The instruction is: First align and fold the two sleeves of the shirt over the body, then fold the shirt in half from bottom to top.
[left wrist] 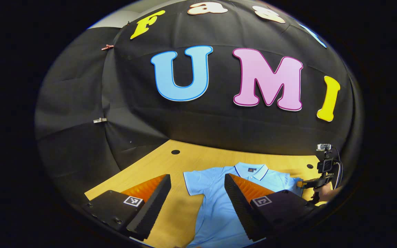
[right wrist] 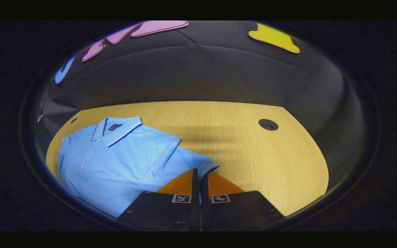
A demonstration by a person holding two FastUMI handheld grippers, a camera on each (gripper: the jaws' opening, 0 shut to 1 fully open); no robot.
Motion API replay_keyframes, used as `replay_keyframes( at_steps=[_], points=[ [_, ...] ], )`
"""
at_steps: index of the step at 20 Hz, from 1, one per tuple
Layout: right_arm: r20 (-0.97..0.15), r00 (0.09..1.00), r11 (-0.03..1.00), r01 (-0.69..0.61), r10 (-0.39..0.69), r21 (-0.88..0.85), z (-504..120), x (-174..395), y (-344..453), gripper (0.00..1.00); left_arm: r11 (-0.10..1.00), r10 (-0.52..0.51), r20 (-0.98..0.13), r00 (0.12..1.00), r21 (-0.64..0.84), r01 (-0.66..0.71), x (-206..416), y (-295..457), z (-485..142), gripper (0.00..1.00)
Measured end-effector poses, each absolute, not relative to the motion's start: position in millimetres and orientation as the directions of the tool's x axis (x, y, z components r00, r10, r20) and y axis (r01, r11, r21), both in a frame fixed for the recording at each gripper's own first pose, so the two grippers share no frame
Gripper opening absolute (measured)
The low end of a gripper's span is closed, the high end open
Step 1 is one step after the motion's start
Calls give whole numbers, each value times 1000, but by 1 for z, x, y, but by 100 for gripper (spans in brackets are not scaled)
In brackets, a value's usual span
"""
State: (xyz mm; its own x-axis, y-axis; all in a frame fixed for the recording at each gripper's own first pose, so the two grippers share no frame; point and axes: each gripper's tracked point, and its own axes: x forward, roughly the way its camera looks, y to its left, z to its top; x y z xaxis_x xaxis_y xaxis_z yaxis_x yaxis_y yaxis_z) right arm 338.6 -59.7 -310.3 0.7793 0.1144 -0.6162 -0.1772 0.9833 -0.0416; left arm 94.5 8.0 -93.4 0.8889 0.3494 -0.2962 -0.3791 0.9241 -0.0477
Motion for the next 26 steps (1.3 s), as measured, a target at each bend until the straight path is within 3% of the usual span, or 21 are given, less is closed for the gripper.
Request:
replay_keyframes(
  at_steps=[3,4,5,6,12,16,17,24,25,26],
  points=[
    [-591,799,979,-190,111,-74,-297,339,-55,0,926,346,-296,890,-48,-375,86,11,-94,99],
    [-569,815,976,-196,110,-93,-284,339,-52,5,927,344,-294,892,-46,-373,82,13,-93,99],
    [-548,828,974,-204,116,-102,-273,340,-45,0,927,346,-291,892,-43,-373,79,16,-93,99],
    [-536,835,971,-214,126,-105,-264,338,-36,5,926,347,-290,892,-42,-374,76,19,-93,99],
    [-500,850,948,-279,169,-153,-232,330,26,5,932,329,-284,901,-56,-358,61,37,-92,99],
    [-518,831,939,-316,202,-140,-237,319,75,0,929,328,-295,897,-72,-363,47,57,-97,99],
    [-522,827,934,-327,210,-143,-239,316,87,5,927,330,-300,895,-77,-367,44,63,-99,99],
    [-562,791,910,-386,241,-153,-265,303,154,5,920,332,-335,882,-91,-380,30,95,-112,99],
    [-579,775,911,-393,255,-125,-274,298,162,12,921,327,-339,882,-94,-378,31,98,-115,99],
    [-591,759,911,-402,275,-92,-278,294,170,7,923,320,-343,883,-97,-372,34,100,-117,100]
  ],
)
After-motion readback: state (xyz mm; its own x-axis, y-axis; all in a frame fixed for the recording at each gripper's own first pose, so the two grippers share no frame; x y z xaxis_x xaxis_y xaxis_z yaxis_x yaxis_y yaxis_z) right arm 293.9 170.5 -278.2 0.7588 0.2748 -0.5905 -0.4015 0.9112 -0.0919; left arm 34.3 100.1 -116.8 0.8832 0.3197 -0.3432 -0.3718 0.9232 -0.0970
